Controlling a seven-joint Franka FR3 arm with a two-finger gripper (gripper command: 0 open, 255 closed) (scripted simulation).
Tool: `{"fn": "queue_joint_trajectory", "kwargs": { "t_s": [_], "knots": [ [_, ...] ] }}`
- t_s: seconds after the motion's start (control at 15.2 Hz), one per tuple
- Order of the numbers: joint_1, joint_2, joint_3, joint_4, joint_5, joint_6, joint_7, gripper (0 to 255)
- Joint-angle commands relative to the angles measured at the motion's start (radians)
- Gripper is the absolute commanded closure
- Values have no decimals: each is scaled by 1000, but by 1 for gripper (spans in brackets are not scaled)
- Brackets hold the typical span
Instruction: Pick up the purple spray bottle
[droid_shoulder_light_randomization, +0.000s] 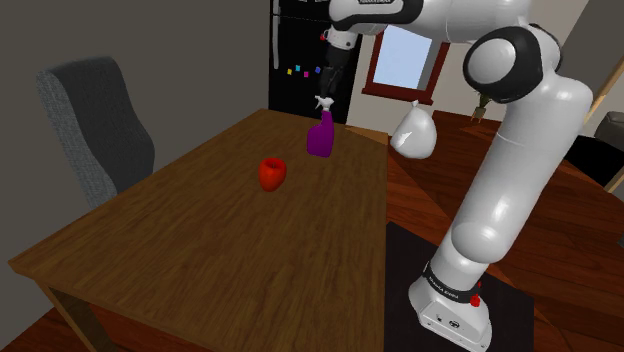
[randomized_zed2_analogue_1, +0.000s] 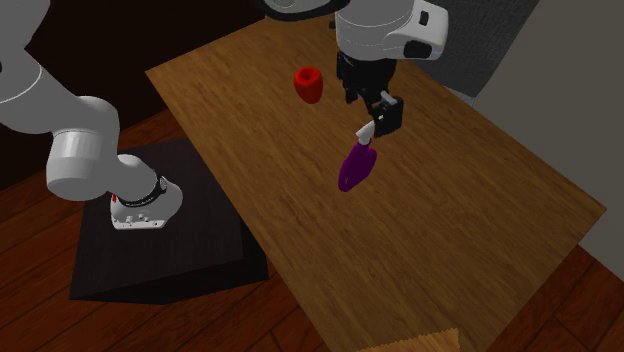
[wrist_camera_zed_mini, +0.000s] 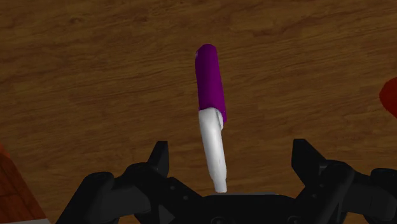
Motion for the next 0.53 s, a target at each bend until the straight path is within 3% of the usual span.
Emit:
{"fn": "queue_joint_trajectory", "kwargs": {
  "t_s": [0.0,0.46],
  "knots": [
    [-10,51,-7,63,14,-13,-35,0],
    [-7,37,-5,-58,11,94,-37,0]
  ]
}}
